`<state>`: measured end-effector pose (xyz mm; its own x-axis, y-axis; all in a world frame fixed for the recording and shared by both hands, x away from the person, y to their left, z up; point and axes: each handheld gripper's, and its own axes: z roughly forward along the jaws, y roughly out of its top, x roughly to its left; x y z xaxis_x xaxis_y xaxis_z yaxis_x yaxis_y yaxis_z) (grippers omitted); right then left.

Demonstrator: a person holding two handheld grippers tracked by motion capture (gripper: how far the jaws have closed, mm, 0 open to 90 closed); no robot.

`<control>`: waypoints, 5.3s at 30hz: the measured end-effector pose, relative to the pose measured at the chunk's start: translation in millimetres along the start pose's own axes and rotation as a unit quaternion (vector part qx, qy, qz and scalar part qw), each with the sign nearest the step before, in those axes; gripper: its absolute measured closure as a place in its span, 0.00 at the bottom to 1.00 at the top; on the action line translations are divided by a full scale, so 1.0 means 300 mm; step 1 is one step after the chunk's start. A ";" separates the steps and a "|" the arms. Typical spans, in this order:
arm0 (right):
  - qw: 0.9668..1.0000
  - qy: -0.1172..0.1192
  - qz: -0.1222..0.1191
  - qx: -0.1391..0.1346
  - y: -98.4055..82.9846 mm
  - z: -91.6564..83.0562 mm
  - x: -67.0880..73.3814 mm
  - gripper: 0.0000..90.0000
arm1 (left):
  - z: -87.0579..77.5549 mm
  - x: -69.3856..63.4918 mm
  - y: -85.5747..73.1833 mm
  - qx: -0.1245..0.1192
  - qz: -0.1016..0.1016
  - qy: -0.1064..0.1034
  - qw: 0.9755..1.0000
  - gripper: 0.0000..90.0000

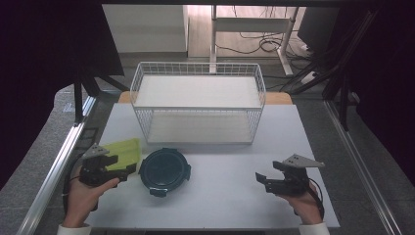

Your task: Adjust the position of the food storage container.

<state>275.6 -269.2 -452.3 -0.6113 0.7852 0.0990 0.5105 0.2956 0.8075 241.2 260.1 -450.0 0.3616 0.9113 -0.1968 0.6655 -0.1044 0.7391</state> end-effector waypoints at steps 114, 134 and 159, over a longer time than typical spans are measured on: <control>0.996 -0.068 0.007 0.056 -0.017 0.029 -0.019 0.23 | 0.250 -0.084 0.014 0.142 -0.018 -0.092 0.985 1.00; 0.996 -0.066 0.007 0.055 -0.013 0.029 -0.012 0.23 | 0.302 -0.204 0.030 0.140 -0.007 -0.116 0.983 1.00; 0.997 -0.064 0.007 0.045 -0.001 0.032 0.007 0.24 | 0.331 -0.291 0.027 0.129 -0.012 -0.151 0.980 1.00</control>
<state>279.8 -262.4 -457.9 -0.5238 0.8513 0.0298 0.5745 0.3272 0.7503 279.9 140.3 -490.6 0.4953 0.7589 -0.4227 0.8045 -0.2170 0.5529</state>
